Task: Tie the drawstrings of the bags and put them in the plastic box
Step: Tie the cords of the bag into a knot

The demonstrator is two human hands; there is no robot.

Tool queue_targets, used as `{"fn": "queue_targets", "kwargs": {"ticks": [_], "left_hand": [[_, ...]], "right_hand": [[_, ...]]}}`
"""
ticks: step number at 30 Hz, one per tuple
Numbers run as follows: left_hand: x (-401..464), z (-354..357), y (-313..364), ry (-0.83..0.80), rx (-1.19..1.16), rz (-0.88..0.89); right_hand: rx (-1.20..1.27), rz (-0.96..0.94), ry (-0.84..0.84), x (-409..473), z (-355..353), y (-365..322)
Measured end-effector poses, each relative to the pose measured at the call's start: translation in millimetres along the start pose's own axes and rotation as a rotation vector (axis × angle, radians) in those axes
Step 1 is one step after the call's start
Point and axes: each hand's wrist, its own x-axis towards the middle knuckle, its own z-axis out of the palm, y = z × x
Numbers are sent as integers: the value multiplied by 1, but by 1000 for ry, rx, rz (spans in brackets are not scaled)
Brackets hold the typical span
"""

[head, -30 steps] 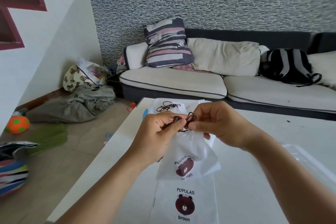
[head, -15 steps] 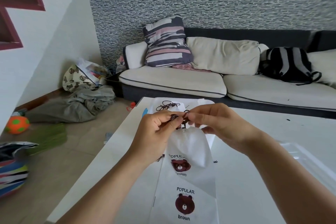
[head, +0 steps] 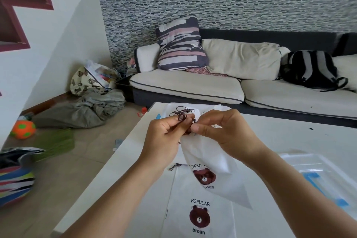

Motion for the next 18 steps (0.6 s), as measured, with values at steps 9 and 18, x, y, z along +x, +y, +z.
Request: {"fn": "queue_targets", "kwargs": {"ticks": [9,18], "left_hand": [[0,-1,0,-15,44,50],[0,-3,4,-136,168,197]], "right_hand": [[89,112,-80,-3,-3,-5],[245,253,-88,-4,1,-1]]}}
